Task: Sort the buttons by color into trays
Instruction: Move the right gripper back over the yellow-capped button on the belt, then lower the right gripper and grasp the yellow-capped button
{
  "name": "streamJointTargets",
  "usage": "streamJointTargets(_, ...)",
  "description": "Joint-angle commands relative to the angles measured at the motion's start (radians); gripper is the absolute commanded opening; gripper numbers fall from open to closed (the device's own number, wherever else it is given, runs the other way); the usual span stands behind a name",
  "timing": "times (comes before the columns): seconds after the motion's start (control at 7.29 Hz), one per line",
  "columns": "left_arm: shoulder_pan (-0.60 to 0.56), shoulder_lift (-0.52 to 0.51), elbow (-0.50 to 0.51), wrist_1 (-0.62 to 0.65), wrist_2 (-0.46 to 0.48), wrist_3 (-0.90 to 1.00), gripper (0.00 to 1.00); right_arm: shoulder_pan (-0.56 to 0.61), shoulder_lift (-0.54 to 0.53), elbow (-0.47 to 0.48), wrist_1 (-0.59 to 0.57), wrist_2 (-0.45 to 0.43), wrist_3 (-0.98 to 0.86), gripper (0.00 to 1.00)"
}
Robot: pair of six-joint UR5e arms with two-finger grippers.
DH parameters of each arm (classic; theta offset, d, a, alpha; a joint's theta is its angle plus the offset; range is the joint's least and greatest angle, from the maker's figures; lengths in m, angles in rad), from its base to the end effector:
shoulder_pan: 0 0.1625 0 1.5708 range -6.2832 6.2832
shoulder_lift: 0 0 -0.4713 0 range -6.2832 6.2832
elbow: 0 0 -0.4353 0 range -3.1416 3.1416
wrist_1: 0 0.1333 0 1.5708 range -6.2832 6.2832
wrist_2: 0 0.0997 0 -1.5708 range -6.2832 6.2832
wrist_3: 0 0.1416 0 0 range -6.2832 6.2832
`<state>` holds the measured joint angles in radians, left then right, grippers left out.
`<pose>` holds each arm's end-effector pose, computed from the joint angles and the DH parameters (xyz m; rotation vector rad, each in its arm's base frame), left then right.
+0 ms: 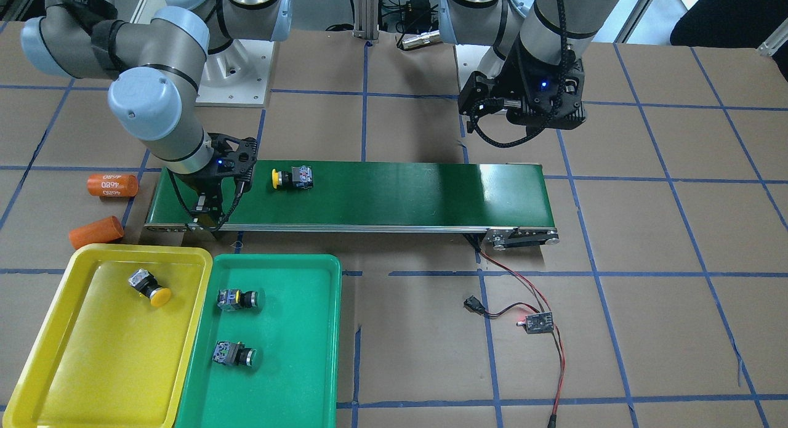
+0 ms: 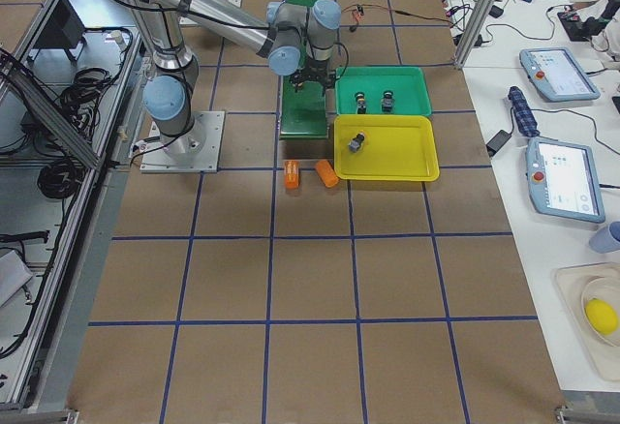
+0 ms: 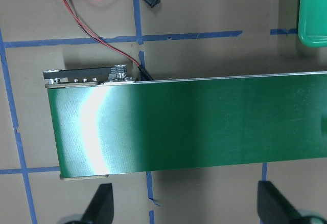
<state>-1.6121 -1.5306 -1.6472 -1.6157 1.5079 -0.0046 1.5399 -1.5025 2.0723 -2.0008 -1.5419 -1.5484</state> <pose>-0.1629 -0.4977 0.4687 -0.0525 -3.0776 -0.1271 0.1226 -0.4817 0.2438 -2.0754 2.1935 0.1179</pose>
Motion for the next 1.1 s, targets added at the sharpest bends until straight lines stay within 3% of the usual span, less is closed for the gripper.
streamJointTargets(0.0,0.001,0.001,0.000,-0.001,0.000,0.000,1.00,0.014,-0.007,0.015,-0.001,0.000,0.013,1.00)
streamJointTargets(0.96,0.000,0.000,0.000,0.000,0.000,0.000,1.00,0.025,-0.019,0.100,-0.042,-0.001,-0.006,1.00)
